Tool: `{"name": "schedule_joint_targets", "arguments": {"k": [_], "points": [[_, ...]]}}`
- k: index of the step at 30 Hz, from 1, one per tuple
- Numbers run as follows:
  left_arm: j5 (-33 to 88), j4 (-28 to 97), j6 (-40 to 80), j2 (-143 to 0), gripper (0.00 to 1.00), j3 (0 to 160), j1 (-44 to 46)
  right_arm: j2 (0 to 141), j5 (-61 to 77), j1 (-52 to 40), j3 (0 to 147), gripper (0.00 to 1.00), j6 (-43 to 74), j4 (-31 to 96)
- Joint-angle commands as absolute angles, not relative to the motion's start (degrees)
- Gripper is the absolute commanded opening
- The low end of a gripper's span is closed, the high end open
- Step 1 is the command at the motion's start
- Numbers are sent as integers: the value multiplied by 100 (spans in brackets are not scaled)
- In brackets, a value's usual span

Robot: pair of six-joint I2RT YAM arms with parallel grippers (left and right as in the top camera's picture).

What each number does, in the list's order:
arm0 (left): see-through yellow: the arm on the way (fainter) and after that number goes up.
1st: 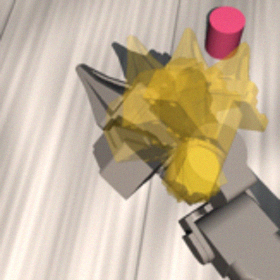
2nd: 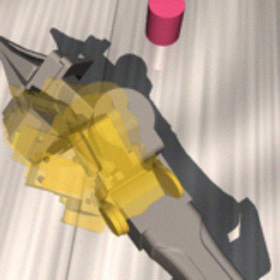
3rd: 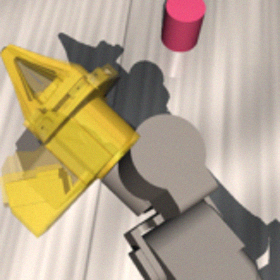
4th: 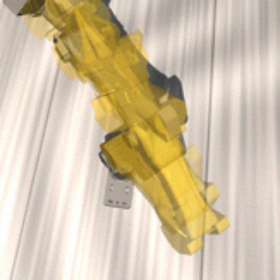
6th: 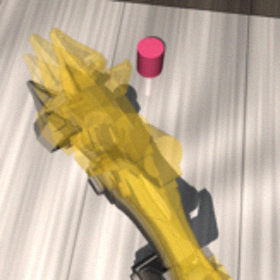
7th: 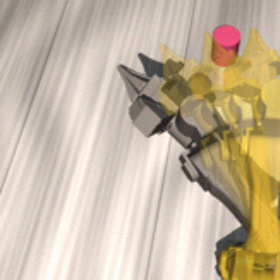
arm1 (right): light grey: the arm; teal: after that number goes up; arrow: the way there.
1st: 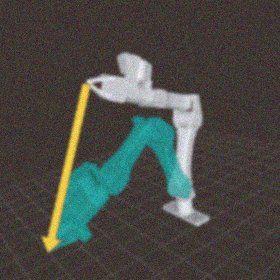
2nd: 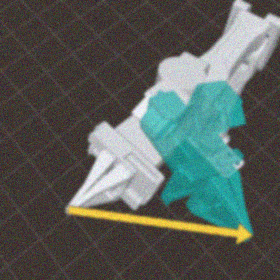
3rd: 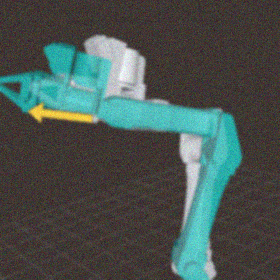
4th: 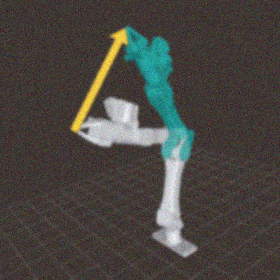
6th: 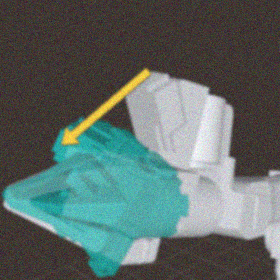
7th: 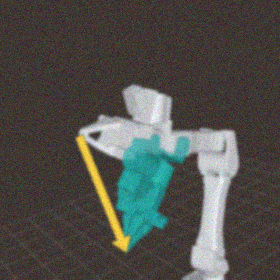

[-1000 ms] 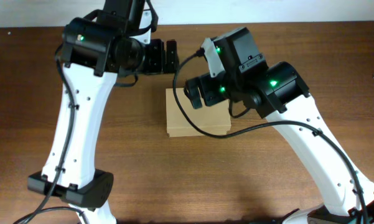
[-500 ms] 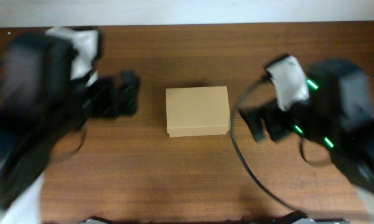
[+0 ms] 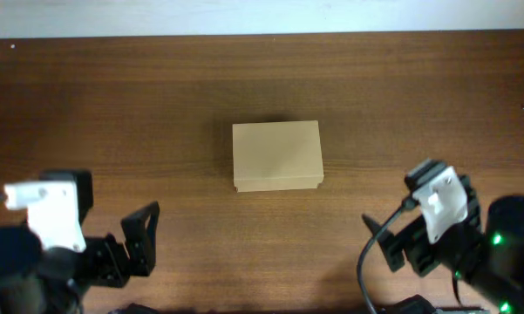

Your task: Pack container

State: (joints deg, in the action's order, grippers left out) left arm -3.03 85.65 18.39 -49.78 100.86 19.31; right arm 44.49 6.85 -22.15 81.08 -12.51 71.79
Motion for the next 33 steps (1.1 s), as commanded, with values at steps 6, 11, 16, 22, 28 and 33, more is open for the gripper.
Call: {"name": "schedule_joint_targets", "arguments": {"k": [6, 11, 16, 22, 28, 33], "points": [[-233, 7336, 1699, -2502, 100, 7494, 1898, 2775, 1096, -2200, 6313, 99, -1326, 6420], [-78, 7057, 1699, -1638, 100, 6534, 1898, 2121, 1096, -2200, 5791, 99, -1308, 6316], [69, 6873, 1702, -1247, 100, 5994, 1898, 1785, 1140, -2200, 5575, 99, -1306, 6278], [62, 6613, 1704, -1245, 100, 5970, 1896, 1782, 1140, -2200, 5577, 99, -1308, 6261], [67, 6619, 1704, -1245, 100, 5970, 1896, 1782, 1140, -2200, 5577, 99, -1308, 6368], [64, 6643, 1704, -1245, 100, 5970, 1898, 1782, 1140, -2200, 5577, 99, -1308, 6370]]}}
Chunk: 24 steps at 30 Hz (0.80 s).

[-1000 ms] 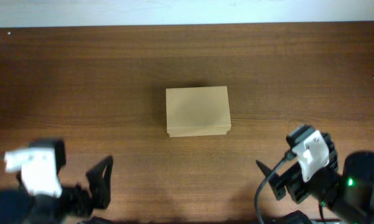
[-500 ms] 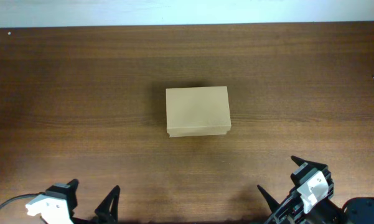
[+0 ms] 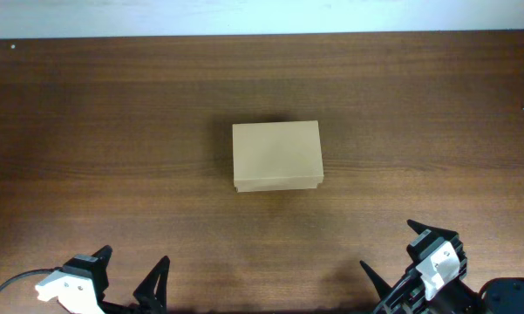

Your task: Pack container

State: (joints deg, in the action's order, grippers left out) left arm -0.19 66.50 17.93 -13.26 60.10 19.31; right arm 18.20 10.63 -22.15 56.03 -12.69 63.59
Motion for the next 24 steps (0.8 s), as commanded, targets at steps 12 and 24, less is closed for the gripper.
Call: {"name": "schedule_joint_targets", "arguments": {"k": [12, 24], "points": [[-499, 7238, 1704, -1245, 100, 5929, 1896, 1782, 1140, -2200, 5577, 99, -1308, 6370], [-1437, 5948, 1675, -1166, 100, 4678, 1179, 1782, 1140, -2200, 5577, 99, -1308, 6370]]}}
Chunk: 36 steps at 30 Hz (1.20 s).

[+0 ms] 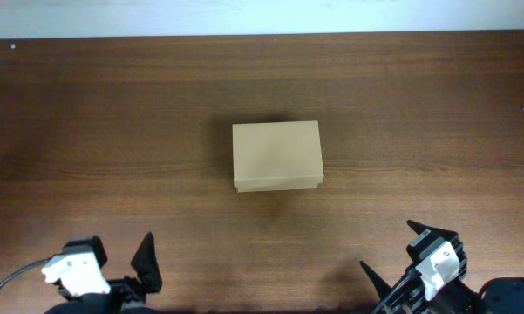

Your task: Pack container

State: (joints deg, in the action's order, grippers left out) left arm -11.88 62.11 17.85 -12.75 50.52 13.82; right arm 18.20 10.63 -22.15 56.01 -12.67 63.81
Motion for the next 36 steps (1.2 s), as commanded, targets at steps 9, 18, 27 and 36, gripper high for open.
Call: {"name": "schedule_joint_targets", "arguments": {"k": [9, 18, 27, 36], "points": [[-1116, 5181, 908, -336, 99, 3367, 628, 1782, 1140, -2200, 5577, 99, -1308, 6370], [-515, 5116, 38, -38, 100, 2545, 217, 1782, 1140, -2200, 5577, 99, -1308, 6370], [-534, 5113, 34, -34, 100, 1929, 196, 1782, 1140, -2200, 5577, 99, -1308, 6370], [-534, 5111, 34, -32, 100, 1538, -106, 1782, 1140, -2200, 5577, 99, -1308, 6370]]}}
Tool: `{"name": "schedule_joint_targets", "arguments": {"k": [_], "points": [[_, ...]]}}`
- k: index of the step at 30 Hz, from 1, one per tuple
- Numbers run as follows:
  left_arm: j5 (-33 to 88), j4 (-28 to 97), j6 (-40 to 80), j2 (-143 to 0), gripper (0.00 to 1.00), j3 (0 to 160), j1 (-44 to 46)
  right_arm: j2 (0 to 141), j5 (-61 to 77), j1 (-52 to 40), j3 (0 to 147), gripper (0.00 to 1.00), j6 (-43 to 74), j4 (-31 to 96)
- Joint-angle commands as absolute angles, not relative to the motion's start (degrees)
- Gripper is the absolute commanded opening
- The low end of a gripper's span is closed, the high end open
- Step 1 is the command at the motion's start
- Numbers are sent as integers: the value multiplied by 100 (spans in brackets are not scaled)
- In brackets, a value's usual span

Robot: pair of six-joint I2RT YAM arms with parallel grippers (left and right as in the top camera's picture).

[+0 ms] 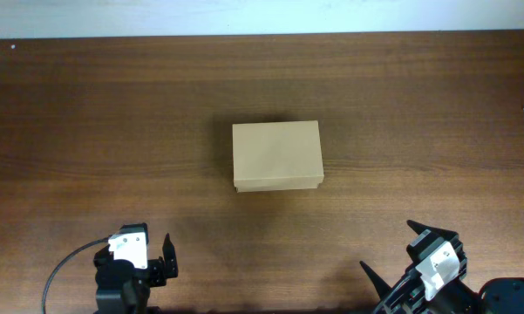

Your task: Pack container

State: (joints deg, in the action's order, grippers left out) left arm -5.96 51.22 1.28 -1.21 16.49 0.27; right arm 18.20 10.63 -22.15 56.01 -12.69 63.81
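A closed tan cardboard box [276,156] rests at the middle of the wooden table [113,131], lid on, contents hidden. My left gripper [166,261] sits at the front edge, well to the box's lower left. It is turned so that only one dark finger shows beside its white wrist block, and its opening is hidden. My right gripper [389,249] is at the front right edge, its two black fingers spread wide with nothing between them. Both grippers are far from the box.
A black cable [65,272] loops from the left arm at the front edge. A pale wall strip [262,16] runs along the table's far edge. No other objects show on the wood.
The left arm has shifted right and a little up along the front edge and turned, so its fingers now show edge-on. The right arm and the box have not moved.
At first both arms reached further onto the table, grippers open, on either side below the closed box. A second later both were back at the front edge. Since then only the left arm has moved, shifting rightward and rotating. The box stayed shut and in place.
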Motion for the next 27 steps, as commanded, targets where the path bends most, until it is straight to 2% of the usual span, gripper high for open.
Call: {"name": "schedule_joint_targets", "arguments": {"k": [1, 27], "points": [[-537, 5111, 34, -32, 100, 1529, -137, 1782, 1140, -2200, 5577, 99, -1308, 6370], [-578, 5120, 16, -34, 99, 1511, -178, 1782, 1140, -2200, 5577, 99, -1308, 6370]]}}
